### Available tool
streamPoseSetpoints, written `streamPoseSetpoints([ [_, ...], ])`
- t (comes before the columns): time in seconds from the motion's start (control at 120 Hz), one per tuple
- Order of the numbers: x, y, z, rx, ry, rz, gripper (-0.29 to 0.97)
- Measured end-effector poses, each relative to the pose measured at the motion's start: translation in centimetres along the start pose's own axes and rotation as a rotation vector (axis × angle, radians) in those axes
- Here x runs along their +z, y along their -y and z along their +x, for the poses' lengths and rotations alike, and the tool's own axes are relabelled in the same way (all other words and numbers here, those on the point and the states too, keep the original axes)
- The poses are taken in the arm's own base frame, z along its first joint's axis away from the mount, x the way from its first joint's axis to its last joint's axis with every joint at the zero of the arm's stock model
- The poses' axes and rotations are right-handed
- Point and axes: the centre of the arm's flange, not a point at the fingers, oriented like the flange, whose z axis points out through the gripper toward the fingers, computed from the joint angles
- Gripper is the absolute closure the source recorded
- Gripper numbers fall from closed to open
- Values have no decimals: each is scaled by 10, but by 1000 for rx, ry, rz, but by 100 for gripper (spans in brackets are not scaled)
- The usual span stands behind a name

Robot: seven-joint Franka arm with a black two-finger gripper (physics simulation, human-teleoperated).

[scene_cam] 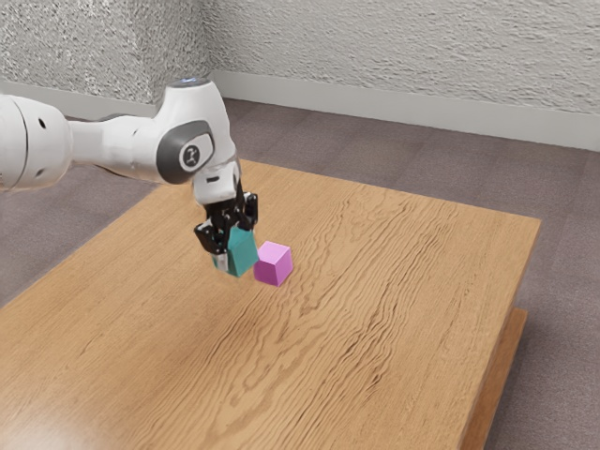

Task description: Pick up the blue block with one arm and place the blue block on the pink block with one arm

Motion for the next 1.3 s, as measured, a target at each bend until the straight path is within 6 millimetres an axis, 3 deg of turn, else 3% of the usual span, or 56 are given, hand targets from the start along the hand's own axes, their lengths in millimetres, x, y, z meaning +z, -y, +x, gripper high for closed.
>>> streamPoseSetpoints([
  [0.175, 19, 46, -13, 10, -31, -58, 40],
  [0.475, 35, 99, -34, 46, -64, -72, 39],
  [0.767, 39, 121, -47, 85, -76, -62, 39],
  [1.0, 49, 127, -58, 102, -82, -65, 38],
  [1.058, 49, 127, -58, 108, -82, -67, 28],
  [1.3, 54, 126, -53, 134, -93, -83, 11],
])
